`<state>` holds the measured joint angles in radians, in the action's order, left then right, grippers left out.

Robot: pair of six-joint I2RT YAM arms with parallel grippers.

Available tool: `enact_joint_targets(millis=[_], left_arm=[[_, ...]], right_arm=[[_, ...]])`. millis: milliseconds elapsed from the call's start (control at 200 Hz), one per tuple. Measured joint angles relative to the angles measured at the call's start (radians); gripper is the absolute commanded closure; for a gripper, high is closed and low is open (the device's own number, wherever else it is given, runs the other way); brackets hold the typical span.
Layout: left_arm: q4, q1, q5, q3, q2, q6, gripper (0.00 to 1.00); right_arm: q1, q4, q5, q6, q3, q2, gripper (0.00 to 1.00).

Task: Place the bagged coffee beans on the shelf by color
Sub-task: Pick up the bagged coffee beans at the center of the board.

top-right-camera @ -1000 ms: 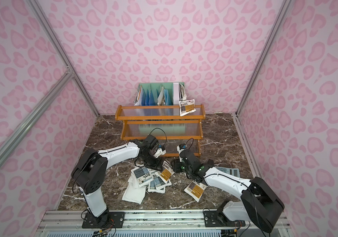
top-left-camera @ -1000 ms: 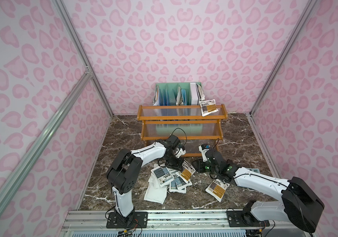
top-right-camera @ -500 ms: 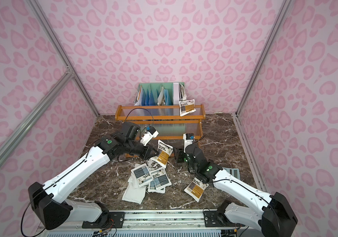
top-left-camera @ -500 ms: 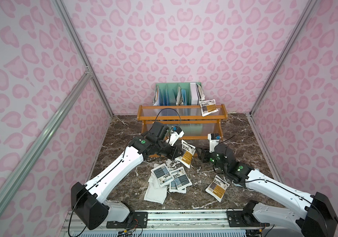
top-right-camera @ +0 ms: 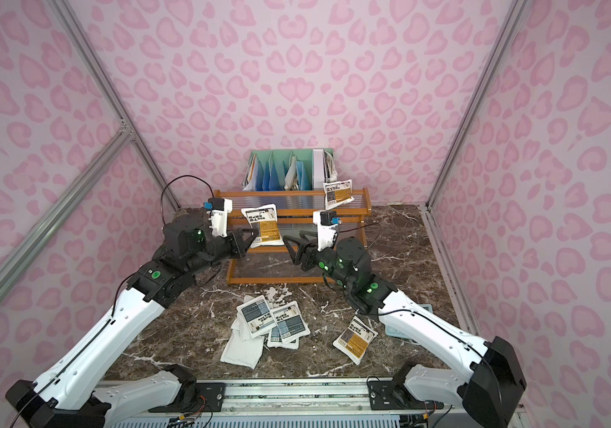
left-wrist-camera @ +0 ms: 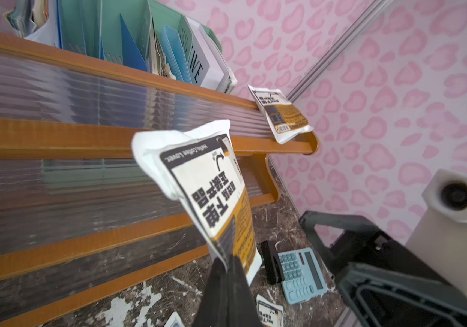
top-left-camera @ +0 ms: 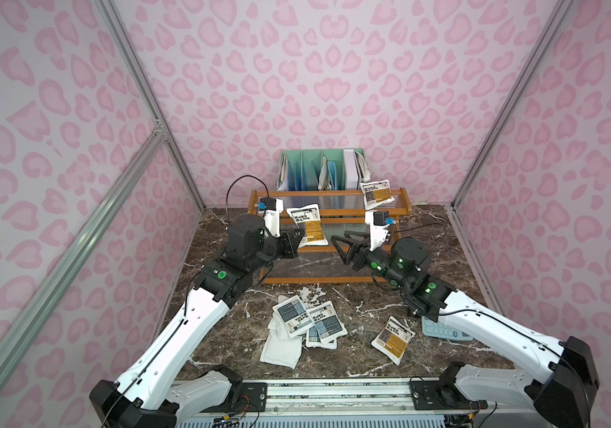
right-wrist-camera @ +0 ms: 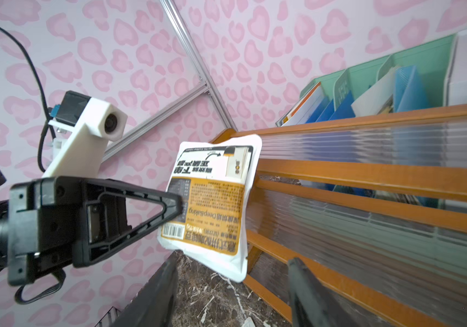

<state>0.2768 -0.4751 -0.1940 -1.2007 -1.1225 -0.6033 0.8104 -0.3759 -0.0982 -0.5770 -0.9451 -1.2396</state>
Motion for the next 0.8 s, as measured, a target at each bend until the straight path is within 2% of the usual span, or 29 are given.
enact_joint_targets(millis=[305,635,705,800], left_arm=[[-0.138,0.019,-0.029,0.058,0.038,-0.105,1.0],[-0.2,0.021,-0.068,0.077,0.037,-0.141,1.0],[-0.207,0.021,-0.075,0.081,0.038,-0.15,1.0],[-0.212,0.021,-0.076,0.086,0.04,-0.15,1.0]], right_arm=[[-0.034,-0.218,-0.125,-0.111,0.009,-0.107,0.38],[-0.047,-0.378,-0.211,-0.208,-0.02,-0.195,0.42],[-0.047,-0.399,-0.227,-0.223,-0.038,-0.216,0.49],[-0.048,-0.401,-0.227,-0.232,-0.066,-0.24,0.71]])
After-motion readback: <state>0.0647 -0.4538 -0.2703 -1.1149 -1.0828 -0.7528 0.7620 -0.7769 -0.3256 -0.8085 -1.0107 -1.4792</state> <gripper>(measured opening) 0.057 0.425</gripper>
